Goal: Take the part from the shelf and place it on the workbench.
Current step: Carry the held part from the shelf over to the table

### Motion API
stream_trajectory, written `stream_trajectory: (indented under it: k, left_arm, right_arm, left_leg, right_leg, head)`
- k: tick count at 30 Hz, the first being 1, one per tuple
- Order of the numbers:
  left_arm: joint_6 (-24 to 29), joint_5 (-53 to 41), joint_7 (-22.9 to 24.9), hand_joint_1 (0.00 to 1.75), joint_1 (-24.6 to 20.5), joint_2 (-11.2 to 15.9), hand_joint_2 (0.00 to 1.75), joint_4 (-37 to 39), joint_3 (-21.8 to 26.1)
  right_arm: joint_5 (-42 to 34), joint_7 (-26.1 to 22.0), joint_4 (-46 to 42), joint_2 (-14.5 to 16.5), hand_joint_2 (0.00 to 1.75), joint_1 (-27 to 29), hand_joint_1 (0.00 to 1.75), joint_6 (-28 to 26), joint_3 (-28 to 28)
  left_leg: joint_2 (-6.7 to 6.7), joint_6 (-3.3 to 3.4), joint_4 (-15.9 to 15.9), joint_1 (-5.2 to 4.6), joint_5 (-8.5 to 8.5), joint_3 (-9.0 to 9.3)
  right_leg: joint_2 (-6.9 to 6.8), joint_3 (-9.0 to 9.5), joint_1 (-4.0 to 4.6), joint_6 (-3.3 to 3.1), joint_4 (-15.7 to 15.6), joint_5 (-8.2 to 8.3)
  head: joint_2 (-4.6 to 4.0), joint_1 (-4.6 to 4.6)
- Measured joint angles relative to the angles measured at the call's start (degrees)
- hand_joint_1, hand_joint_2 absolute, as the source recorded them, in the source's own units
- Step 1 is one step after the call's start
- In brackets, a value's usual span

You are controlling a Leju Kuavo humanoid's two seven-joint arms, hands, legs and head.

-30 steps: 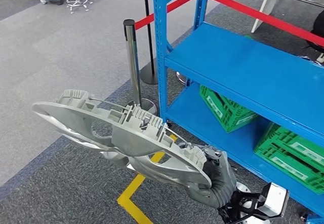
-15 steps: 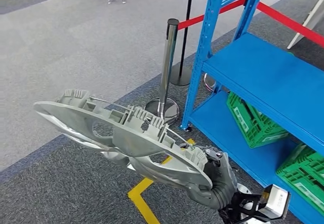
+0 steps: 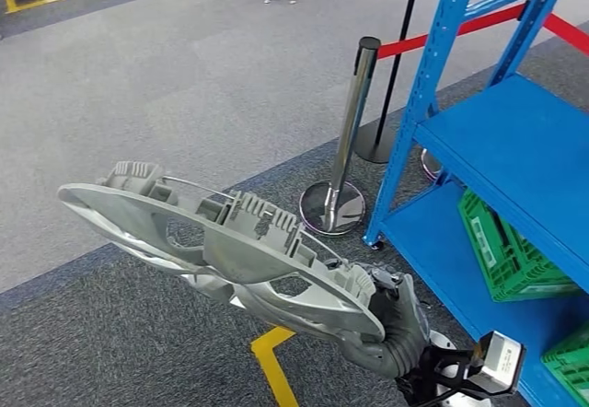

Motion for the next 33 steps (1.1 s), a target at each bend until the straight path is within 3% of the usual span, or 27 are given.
stream_trajectory:
  k: [2,4,6,8,9,11,13,14,15,16,17,19,21,22,24,26,28,30,31,33]
  left_arm:
    - [0.0,0.0,0.0,0.00,0.1,0.0,1.75,0.0,0.0]
    - [0.0,0.0,0.0,0.00,0.1,0.0,1.75,0.0,0.0]
    - [0.0,0.0,0.0,0.00,0.0,0.0,1.75,0.0,-0.1]
    - [0.0,0.0,0.0,0.00,0.1,0.0,1.75,0.0,0.0]
    - [0.0,0.0,0.0,0.00,0.2,0.0,1.75,0.0,0.0]
    - [0.0,0.0,0.0,0.00,0.2,0.0,1.75,-0.1,0.0]
    - [0.0,0.0,0.0,0.00,0.0,-0.1,1.75,-0.1,0.0]
    - [0.0,0.0,0.0,0.00,0.0,-0.1,1.75,-0.1,0.0]
    - [0.0,0.0,0.0,0.00,0.0,-0.1,1.75,-0.1,0.0]
    - [0.0,0.0,0.0,0.00,0.0,-0.1,1.75,-0.1,0.0]
    - [0.0,0.0,0.0,0.00,0.0,-0.1,1.75,-0.1,0.0]
    - [0.0,0.0,0.0,0.00,-0.1,-0.1,1.75,-0.1,0.0]
    - [0.0,0.0,0.0,0.00,-0.1,-0.1,1.75,-0.1,0.0]
    - [0.0,0.0,0.0,0.00,0.0,-0.1,1.75,-0.1,0.0]
    - [0.0,0.0,0.0,0.00,0.2,-0.1,1.75,-0.1,0.0]
    - [0.0,0.0,0.0,0.00,0.2,-0.1,1.75,-0.1,0.0]
    - [0.0,0.0,0.0,0.00,-0.1,-0.1,1.75,-0.1,0.0]
    - [0.0,0.0,0.0,0.00,-0.1,-0.1,1.75,-0.1,0.0]
    - [0.0,0.0,0.0,0.00,0.0,-0.1,1.75,-0.1,0.0]
    - [0.0,0.0,0.0,0.00,0.1,-0.1,1.75,-0.1,0.0]
  right_arm:
    - [0.0,0.0,0.0,0.0,1.75,0.0,1.75,0.0,0.0]
    - [0.0,0.0,0.0,0.0,1.75,-0.1,1.75,0.0,0.0]
    - [0.0,0.0,0.0,0.0,1.75,-0.1,1.75,0.0,0.0]
    - [0.0,0.0,0.0,0.0,1.75,-0.2,1.75,0.0,0.0]
    - [0.0,0.0,0.0,0.0,1.75,-0.2,1.75,0.0,0.1]
    - [0.0,0.0,0.0,0.0,1.75,-0.2,1.75,0.0,0.1]
    - [0.0,0.0,0.0,0.0,1.75,-0.2,1.75,0.0,0.1]
    - [0.0,0.0,0.0,0.0,1.75,-0.1,1.75,0.0,0.1]
    - [0.0,0.0,0.0,0.0,1.75,0.0,1.75,0.0,0.1]
    - [0.0,0.0,0.0,0.0,1.75,0.0,1.75,0.0,0.1]
    - [0.0,0.0,0.0,0.0,1.75,0.0,1.75,0.0,0.1]
    - [0.0,0.0,0.1,0.0,1.75,0.0,1.75,0.0,0.1]
    - [0.0,0.0,0.0,0.0,1.75,0.1,1.75,0.0,0.1]
    - [0.0,0.0,0.0,0.0,1.75,0.1,1.75,0.0,0.1]
    - [0.0,0.0,0.0,0.0,1.75,0.0,1.75,0.0,0.1]
    - [0.0,0.0,0.0,0.0,1.75,0.0,1.75,0.0,0.0]
    - [0.0,-0.1,0.0,0.0,1.75,0.0,1.75,0.0,0.0]
    - [0.0,0.0,0.0,0.0,1.75,0.0,1.75,0.0,0.0]
    - [0.0,0.0,0.0,0.0,1.75,0.0,1.75,0.0,0.0]
    - [0.0,0.0,0.0,0.0,1.75,0.0,1.75,0.0,0.0]
  left_leg:
    - [0.62,0.17,-4.5,0.01,3.22,2.33]
    - [3.28,0.68,-11.8,-0.46,6.12,6.14]
    - [5.27,1.29,-15.3,-1.07,6.52,7.82]
    - [4.45,1.88,-15.7,-1.26,6.44,7.77]
    - [3.72,2.18,-16.1,-1.20,6.60,7.88]
    - [2.29,2.84,-16.7,-0.84,6.98,8.23]
    - [0.78,3.20,-16.9,-0.70,7.06,8.24]
    - [-0.06,3.27,-16.8,-0.71,7.04,8.24]
    - [-0.88,3.30,-16.8,-0.74,7.01,8.28]
    - [-1.73,3.29,-16.8,-0.75,7.00,8.36]
    - [-2.58,3.23,-16.7,-0.72,6.95,8.46]
    - [-4.18,2.88,-16.4,-0.72,6.74,8.45]
    - [-5.61,2.32,-15.9,-0.66,6.69,7.90]
    - [-6.28,2.00,-15.8,-0.58,6.82,7.57]
    - [-6.90,1.38,-15.6,-0.35,6.90,7.16]
    - [-4.48,0.83,-13.0,-0.45,5.30,5.99]
    - [-1.16,0.39,-6.4,-0.43,1.92,2.92]
    - [-0.12,0.22,-0.4,-0.22,-0.15,0.10]
    - [0.03,0.26,0.1,-0.17,0.27,-0.04]
    - [0.68,0.70,-5.4,-0.31,3.67,2.92]
  right_leg:
    - [-1.43,0.37,0.06,0.13,0.0,-0.32]
    - [-2.66,0.77,0.23,0.59,0.0,-0.80]
    - [-3.80,1.13,0.49,1.26,0.0,-1.21]
    - [-5.10,1.59,0.63,1.84,-0.3,-1.42]
    - [-4.92,1.69,0.57,2.08,-0.2,-1.74]
    - [-1.98,0.51,0.34,2.40,2.5,-3.70]
    - [1.63,-3.24,0.20,2.47,9.8,-6.98]
    - [2.32,-5.33,0.21,2.49,13.4,-8.08]
    - [2.59,-6.78,0.24,2.49,15.5,-8.15]
    - [2.71,-7.25,0.24,2.47,15.3,-7.02]
    - [2.98,-6.62,0.19,2.43,12.9,-4.84]
    - [5.52,-3.99,-0.15,2.42,5.6,-0.53]
    - [8.06,-2.22,-0.46,2.24,1.5,0.79]
    - [8.36,-2.01,-0.42,2.02,1.2,0.62]
    - [6.90,-1.68,-0.30,1.33,0.9,0.77]
    - [5.12,-1.25,-0.26,0.55,0.6,0.84]
    - [3.27,-0.99,-0.02,0.00,0.5,0.66]
    - [1.39,-0.90,0.25,-0.21,0.5,0.47]
    - [0.54,-0.83,0.35,-0.24,0.5,0.38]
    - [-0.92,-0.52,0.48,-0.19,0.5,0.17]
  head:
    - [0.00,0.01]
    - [0.00,0.02]
    - [0.01,0.05]
    - [0.01,0.06]
    - [0.00,0.12]
    - [0.01,0.33]
    - [0.01,0.56]
    - [0.01,0.62]
    - [0.01,0.62]
    - [0.01,0.62]
    - [0.01,0.62]
    - [0.01,0.64]
    - [0.01,0.61]
    - [0.01,0.58]
    - [0.01,0.56]
    - [0.01,0.32]
    - [0.00,0.10]
    - [0.00,0.11]
    - [0.00,0.10]
    - [0.00,0.11]
